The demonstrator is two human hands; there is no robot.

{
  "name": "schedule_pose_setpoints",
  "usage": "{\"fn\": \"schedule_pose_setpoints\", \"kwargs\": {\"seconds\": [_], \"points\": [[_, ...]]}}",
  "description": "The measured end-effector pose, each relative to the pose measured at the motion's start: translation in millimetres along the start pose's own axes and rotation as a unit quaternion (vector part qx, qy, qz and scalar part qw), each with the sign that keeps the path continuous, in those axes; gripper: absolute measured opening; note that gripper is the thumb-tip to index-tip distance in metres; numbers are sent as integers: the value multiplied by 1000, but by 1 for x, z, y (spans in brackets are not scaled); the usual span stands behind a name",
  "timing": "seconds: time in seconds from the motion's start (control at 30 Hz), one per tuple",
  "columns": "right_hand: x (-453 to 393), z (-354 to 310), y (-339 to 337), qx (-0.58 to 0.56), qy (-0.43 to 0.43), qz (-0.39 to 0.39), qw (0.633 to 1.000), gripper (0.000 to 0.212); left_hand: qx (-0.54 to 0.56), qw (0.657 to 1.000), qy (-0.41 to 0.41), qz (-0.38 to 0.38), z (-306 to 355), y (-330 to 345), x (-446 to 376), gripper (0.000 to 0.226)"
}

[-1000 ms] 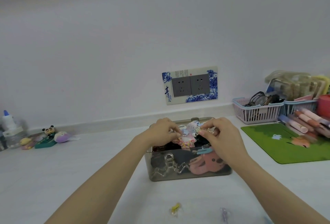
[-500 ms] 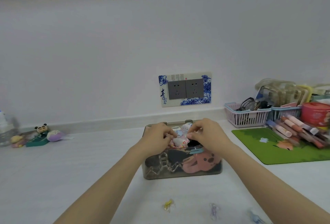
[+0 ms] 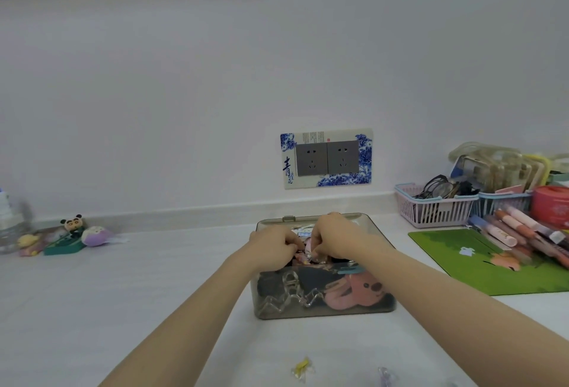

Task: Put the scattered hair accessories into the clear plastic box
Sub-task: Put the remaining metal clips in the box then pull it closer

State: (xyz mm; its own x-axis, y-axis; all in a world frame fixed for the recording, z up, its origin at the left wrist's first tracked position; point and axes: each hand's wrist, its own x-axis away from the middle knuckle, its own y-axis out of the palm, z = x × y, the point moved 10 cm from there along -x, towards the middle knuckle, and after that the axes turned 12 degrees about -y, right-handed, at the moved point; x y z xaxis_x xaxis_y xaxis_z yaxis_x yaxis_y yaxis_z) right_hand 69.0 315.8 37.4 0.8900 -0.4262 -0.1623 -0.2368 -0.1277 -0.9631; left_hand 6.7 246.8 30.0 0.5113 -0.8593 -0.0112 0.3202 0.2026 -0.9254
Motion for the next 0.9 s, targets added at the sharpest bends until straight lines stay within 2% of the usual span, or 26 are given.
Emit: {"fn": "schedule_pose_setpoints", "kwargs": {"seconds": [0.17,0.3,0.43,0.5,0.57,0.7,0.83,0.9], "points": [[3,0,-3,-4,-17,4,1000,16,3,1000,-7,-6,2,-1,3,35],[21,-9,-25,-7,-42,51,998,21,70,996,20,59,7,-24,21,28],[56,-23,-42,-32,-72,121,990,19,131,981,85,117,19,-45,67,22],[76,-29,-43,-38,-82,150,985,19,145,980,94,95,17,-40,88,19],[95,-36,-39,-56,-96,160,981,17,137,986,83,42,10,-23,104,15],[128,-42,-22,-86,-103,147,980,12,42,996,59,-52,-13,22,131,18],[154,-45,11,-66,-106,34,992,4,6,993,19,-112,-36,48,148,32],[166,-35,26,-31,-73,-14,997,24,9,991,12,-132,-40,54,153,35]]}}
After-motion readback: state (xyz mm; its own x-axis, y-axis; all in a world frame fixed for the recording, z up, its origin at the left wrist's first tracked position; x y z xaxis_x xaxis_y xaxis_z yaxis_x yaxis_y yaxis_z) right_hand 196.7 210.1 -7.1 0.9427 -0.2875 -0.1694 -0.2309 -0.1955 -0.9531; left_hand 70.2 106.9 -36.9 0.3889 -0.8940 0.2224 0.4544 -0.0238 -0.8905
